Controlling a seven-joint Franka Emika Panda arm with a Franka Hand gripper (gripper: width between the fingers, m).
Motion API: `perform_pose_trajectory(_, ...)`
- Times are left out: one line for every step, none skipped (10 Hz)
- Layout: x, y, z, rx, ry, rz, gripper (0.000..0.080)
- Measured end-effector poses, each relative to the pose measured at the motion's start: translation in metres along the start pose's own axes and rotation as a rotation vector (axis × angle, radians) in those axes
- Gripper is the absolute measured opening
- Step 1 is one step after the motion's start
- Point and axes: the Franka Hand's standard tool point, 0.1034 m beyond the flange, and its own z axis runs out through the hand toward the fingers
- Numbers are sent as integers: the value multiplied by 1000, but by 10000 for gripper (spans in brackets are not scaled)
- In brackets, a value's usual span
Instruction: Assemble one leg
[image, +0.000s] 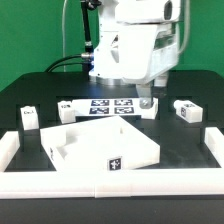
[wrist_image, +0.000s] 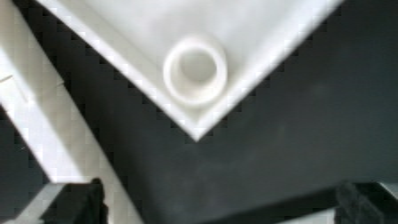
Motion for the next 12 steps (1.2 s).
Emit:
perform_pose_trajectory(-9,0,3,9,-4,-74,650)
perform_pose_trajectory(-13,0,6,8,-19,-209,650)
perform_pose_trajectory(-17,1,7,9,-22,-214,650)
perform_pose_trajectory(-17,1,7,9,-22,-211,650)
perform_pose_trajectory(-17,1,7,9,-22,-211,650)
perform_pose_trajectory(-17,1,7,9,-22,-210,650)
perform_pose_trajectory(-20,1,7,14,-24,-263,650)
perform_pose_trajectory(-32,3,8,30,-27,-387,650)
perform_pose_trajectory(-49,-2,12,48,-27,-497,650)
perform_pose_trajectory(-67,-14,17,73,-25,-564,650)
perform_pose_trajectory(-83,-22,18,75,-24,-579,650)
perform_pose_trajectory(-95,-28,19,86,-23,-585,650)
